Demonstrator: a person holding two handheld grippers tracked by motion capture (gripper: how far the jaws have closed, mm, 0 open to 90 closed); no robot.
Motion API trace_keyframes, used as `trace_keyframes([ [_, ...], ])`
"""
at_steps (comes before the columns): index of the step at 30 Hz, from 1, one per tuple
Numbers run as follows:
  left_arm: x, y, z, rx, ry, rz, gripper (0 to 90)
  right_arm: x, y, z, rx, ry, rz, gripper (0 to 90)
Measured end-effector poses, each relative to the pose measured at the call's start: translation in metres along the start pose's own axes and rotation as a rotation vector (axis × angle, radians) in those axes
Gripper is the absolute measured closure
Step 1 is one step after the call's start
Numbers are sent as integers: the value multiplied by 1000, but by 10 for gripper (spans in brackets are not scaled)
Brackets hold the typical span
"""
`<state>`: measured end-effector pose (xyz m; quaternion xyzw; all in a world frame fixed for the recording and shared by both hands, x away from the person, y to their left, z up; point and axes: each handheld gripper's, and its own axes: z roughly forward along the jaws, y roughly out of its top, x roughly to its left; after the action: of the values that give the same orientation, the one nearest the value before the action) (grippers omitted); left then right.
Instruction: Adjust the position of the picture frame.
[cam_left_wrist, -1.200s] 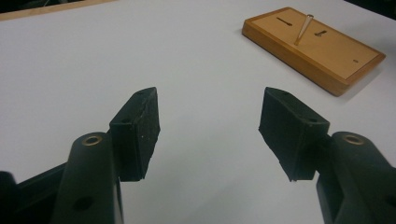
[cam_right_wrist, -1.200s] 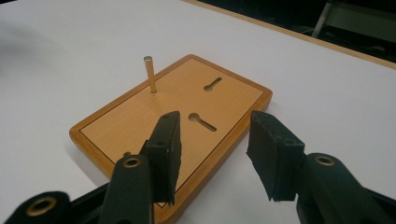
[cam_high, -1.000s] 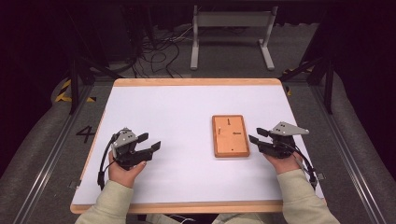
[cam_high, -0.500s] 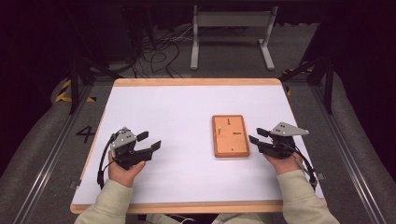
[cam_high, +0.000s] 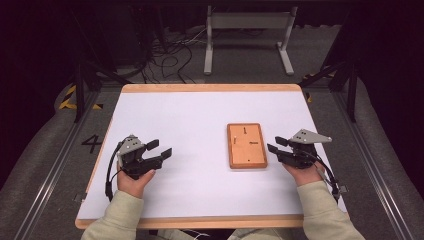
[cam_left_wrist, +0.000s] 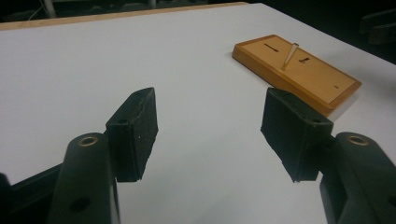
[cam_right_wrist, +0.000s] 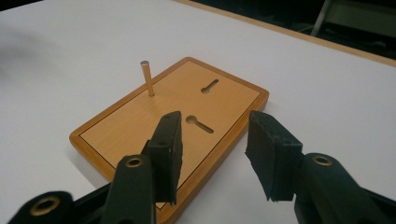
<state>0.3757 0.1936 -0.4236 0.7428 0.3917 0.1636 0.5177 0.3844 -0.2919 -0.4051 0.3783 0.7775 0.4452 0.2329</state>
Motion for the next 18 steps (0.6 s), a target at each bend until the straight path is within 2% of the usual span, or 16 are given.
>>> trace_keyframes([
  [2,-1,0,1,0,15,17,365,-1,3,2,12,9,14,584],
  [4,-2,0,2,8,21,31,365,-1,7,6,29,7,2,590],
  [6,-3,0,3,20,24,33,365,-2,12,11,49,-1,-14,595],
  [10,-2,-1,1,19,39,28,365,-6,17,20,83,-9,-13,618],
  [13,-1,-1,-1,21,54,16,365,-11,21,27,118,-19,-6,708],
  [18,-1,-3,-4,28,64,22,366,-18,29,38,178,-19,-9,849],
])
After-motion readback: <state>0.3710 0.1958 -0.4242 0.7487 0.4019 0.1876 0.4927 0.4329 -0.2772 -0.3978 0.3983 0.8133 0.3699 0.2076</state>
